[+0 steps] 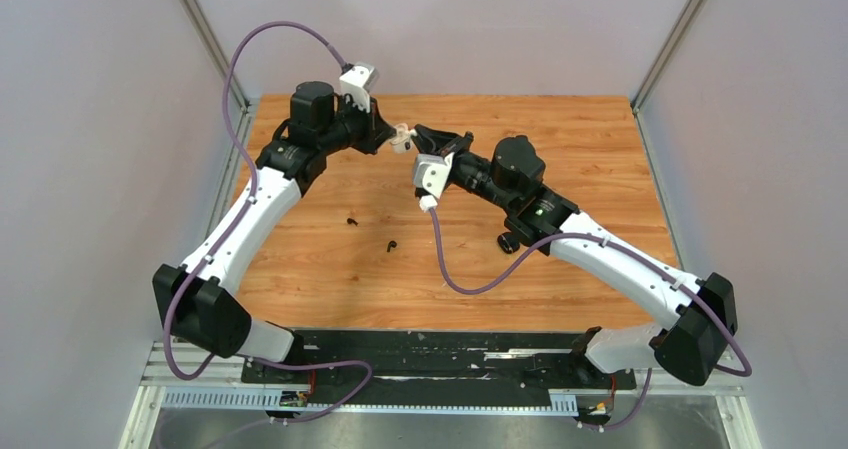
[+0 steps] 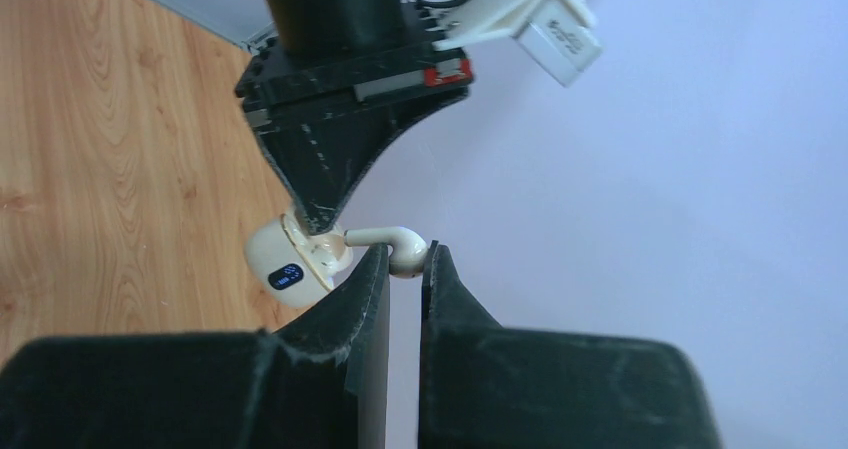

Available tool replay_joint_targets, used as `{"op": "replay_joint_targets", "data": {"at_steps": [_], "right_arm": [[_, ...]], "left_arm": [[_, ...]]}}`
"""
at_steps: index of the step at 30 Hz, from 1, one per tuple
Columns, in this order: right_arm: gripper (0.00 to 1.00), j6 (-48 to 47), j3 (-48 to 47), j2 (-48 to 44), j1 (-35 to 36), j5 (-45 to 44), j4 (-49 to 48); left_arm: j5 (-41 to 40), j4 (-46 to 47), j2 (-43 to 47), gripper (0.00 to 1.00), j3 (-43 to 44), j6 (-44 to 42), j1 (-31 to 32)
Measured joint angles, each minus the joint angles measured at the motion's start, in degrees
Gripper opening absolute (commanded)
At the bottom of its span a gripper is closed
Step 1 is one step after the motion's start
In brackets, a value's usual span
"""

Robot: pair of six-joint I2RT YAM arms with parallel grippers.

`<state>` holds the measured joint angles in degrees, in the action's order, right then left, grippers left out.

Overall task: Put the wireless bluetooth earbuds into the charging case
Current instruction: Place the earbud in the charging case.

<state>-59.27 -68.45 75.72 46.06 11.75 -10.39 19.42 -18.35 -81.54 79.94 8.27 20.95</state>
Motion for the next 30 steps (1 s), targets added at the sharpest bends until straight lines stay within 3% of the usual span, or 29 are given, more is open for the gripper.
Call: {"op": "replay_joint_targets", "data": {"at_steps": [13, 30], "right_arm": [[0.00, -11.78, 1.31, 2.21, 0.81, 4.87, -2.34], [0.00, -16.33, 0.33, 6.01, 2.40, 3.30, -3.45]], "left_arm": [[1.40, 1.40, 4.33, 0.00, 0.00, -1.60, 2.47], [-0.15, 1.03, 8.87, 0.00, -1.53, -10.62, 4.22]]}}
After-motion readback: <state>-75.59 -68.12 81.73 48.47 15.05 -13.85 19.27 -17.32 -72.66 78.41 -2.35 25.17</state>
